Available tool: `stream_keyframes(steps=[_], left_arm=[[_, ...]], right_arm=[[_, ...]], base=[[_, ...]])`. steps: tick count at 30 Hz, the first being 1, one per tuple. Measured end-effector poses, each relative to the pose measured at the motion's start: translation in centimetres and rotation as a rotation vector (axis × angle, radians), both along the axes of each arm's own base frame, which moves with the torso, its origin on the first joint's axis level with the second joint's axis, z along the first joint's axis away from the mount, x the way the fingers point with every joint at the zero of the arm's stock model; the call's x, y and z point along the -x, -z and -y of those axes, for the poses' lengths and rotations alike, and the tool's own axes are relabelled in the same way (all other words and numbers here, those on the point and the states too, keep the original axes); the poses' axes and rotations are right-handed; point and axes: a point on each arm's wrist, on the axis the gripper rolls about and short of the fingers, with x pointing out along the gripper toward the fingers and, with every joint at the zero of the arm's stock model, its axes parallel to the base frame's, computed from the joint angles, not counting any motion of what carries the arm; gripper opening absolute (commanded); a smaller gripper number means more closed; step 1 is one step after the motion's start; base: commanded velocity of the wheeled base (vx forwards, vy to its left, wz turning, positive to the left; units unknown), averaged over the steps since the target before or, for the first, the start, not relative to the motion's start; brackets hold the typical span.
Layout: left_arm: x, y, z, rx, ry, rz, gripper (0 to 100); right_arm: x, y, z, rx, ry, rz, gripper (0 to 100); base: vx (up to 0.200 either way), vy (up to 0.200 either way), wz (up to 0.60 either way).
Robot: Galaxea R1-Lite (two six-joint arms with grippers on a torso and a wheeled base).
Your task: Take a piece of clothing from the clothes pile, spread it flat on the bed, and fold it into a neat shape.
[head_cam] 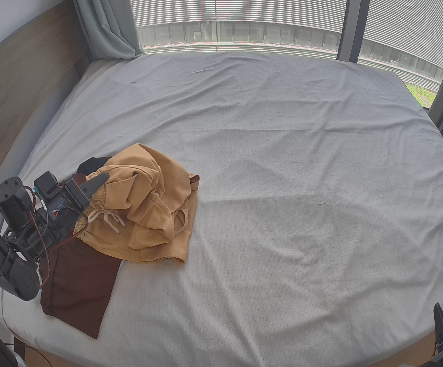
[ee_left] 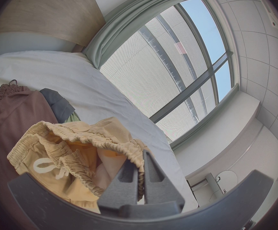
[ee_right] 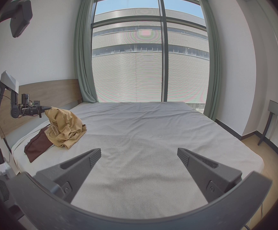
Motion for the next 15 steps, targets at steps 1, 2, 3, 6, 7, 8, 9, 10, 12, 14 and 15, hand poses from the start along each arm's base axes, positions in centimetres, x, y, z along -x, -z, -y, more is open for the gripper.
stream_keyframes(steps=[1,2,3,6,7,8,9,10,12,14,15], left_arm=[[0.0,-0.1,0.2,0.001,0.002,0.003,0],[0.1,-0.2,0.3,0.004,0.006,0.007,0],[0.1,-0.3,0.4,0.006,0.009,0.009,0],[0.2,-0.5,0.9,0.02,0.02,0.011,0],[0.2,-0.6,0.9,0.022,0.019,0.012,0],[0.2,-0.7,1.1,0.028,0.013,0.014,0],[0.2,-0.8,1.3,0.038,-0.001,0.017,0],[0.2,-1.0,1.4,0.043,-0.006,0.02,0],[0.2,-1.2,1.8,0.064,-0.022,0.024,0],[0.3,-1.5,2.4,0.098,-0.035,0.022,0],[0.4,-1.7,2.6,0.109,-0.035,0.022,0]], right_arm=[[0.0,0.0,0.0,0.0,0.0,0.0,100],[0.0,0.0,0.0,0.0,0.0,0.0,100],[0.0,0.0,0.0,0.0,0.0,0.0,100],[0.0,0.0,0.0,0.0,0.0,0.0,100],[0.0,0.0,0.0,0.0,0.0,0.0,100],[0.0,0.0,0.0,0.0,0.0,0.0,100],[0.0,0.0,0.0,0.0,0.0,0.0,100],[0.0,0.0,0.0,0.0,0.0,0.0,100],[0.0,0.0,0.0,0.0,0.0,0.0,100],[0.0,0.0,0.0,-0.001,0.0,0.0,100],[0.0,0.0,0.0,-0.001,0.0,0.0,100]], base=[[0.0,0.0,0.0],[0.0,0.0,0.0],[0.0,0.0,0.0],[0.0,0.0,0.0],[0.0,0.0,0.0],[0.0,0.0,0.0],[0.0,0.0,0.0],[0.0,0.0,0.0],[0.0,0.0,0.0],[0.0,0.0,0.0],[0.0,0.0,0.0]])
